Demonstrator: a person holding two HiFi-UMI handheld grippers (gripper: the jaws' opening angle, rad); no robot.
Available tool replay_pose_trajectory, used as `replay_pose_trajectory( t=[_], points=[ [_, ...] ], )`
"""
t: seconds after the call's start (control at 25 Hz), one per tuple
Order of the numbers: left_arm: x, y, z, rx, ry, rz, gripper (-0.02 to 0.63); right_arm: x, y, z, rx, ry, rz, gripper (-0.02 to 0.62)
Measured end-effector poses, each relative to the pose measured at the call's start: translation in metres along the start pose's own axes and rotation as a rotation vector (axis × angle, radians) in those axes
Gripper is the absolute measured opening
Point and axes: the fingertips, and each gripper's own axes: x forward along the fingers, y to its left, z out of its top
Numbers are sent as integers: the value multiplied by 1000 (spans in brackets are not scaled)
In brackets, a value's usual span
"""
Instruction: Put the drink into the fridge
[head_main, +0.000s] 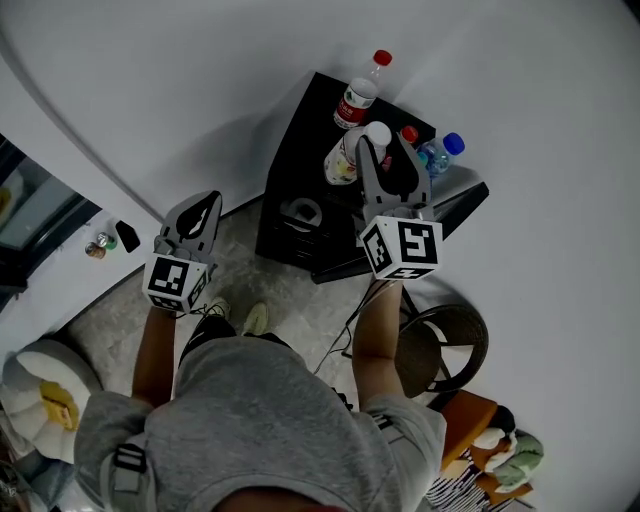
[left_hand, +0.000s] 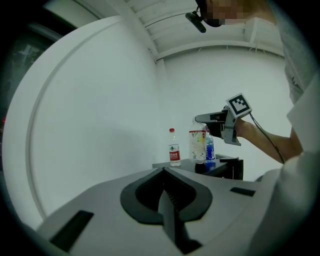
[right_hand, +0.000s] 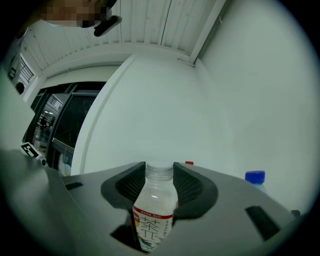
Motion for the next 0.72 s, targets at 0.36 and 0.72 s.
replay_pose_trajectory(
  t=[0.36, 0.72],
  points=[
    [24, -37, 0, 1, 9, -194, 5, -64, 10, 2, 15, -29, -84, 189],
    [47, -66, -20, -17, 31, -376, 5, -115, 33, -20, 22, -34, -161, 190]
  ],
)
